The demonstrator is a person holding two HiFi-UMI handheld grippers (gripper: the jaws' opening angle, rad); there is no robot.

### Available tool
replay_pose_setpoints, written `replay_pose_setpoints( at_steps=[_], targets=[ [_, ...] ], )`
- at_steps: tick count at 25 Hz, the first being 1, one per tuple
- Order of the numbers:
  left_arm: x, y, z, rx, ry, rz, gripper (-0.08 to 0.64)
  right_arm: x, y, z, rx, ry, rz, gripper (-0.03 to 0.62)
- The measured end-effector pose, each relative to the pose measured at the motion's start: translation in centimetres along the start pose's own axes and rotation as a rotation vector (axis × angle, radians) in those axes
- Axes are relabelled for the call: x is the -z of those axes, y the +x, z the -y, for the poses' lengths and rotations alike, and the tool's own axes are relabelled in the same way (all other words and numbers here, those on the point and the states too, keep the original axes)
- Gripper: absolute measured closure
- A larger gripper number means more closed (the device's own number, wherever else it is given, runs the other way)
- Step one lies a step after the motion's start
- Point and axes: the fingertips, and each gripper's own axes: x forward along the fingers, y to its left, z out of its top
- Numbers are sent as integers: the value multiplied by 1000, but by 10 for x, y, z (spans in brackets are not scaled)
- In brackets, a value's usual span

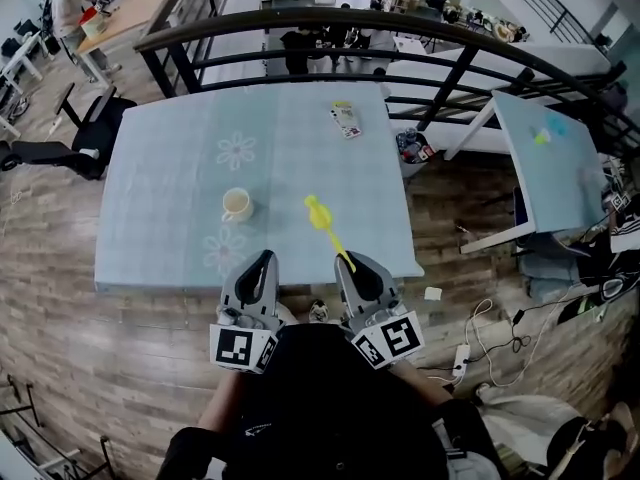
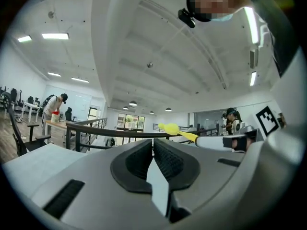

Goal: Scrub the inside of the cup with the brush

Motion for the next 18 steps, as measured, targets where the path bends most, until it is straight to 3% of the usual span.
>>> replay_pose_setpoints(
  at_steps=[4,13,18],
  targets=[
    [2,-2,16,21,8,22,537,8,-4,-14,-12,-29,-4,554],
    [17,-25,15,-32,-5,26,537,32,4,-34,-96,-69,-67,554],
    [32,-31,15,-67,-3,-46,537,31,4,-36,-123,-93,-58,554]
  ],
)
